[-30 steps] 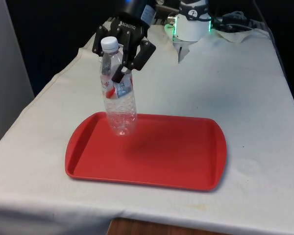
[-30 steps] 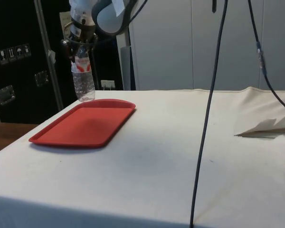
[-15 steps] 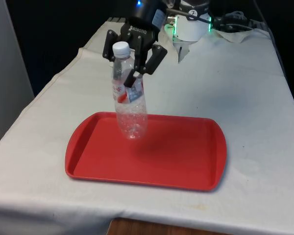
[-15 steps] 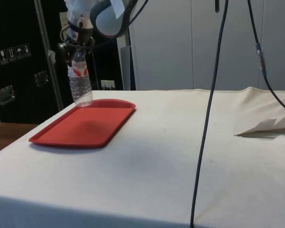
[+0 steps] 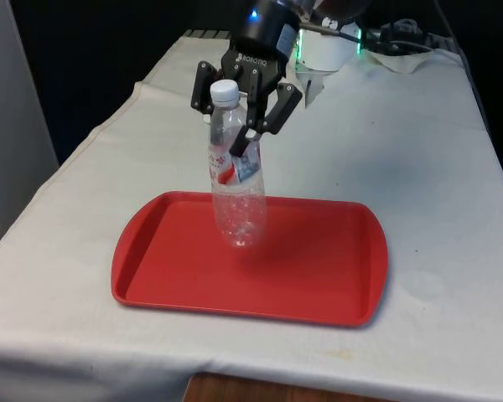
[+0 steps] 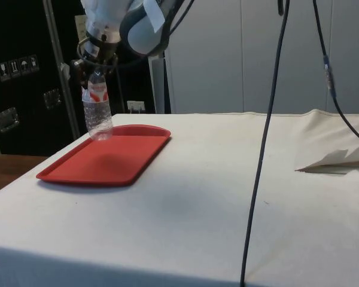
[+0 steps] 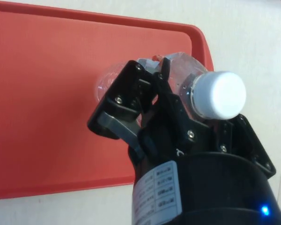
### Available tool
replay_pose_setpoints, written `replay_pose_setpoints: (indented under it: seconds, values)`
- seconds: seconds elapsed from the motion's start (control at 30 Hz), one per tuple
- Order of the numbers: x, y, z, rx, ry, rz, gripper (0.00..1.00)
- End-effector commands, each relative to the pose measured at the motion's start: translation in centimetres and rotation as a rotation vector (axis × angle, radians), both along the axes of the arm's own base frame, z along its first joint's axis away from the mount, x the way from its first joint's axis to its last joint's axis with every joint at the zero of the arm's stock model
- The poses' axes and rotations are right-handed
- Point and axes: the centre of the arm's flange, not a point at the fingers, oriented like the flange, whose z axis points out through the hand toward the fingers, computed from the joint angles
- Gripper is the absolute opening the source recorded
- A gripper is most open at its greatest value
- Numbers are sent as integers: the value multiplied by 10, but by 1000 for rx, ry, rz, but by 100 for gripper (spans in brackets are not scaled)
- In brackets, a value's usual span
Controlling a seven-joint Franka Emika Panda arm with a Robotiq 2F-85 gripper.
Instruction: Place the bottle upright on the tray.
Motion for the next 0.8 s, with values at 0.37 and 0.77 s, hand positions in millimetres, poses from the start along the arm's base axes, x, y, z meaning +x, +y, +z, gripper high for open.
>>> replay_pose_setpoints:
  seconds: [0.37,0.77]
  values:
    - [-1,2,-5,3,-15,14,31]
    - [1,5,-19,-18,-2,21,31]
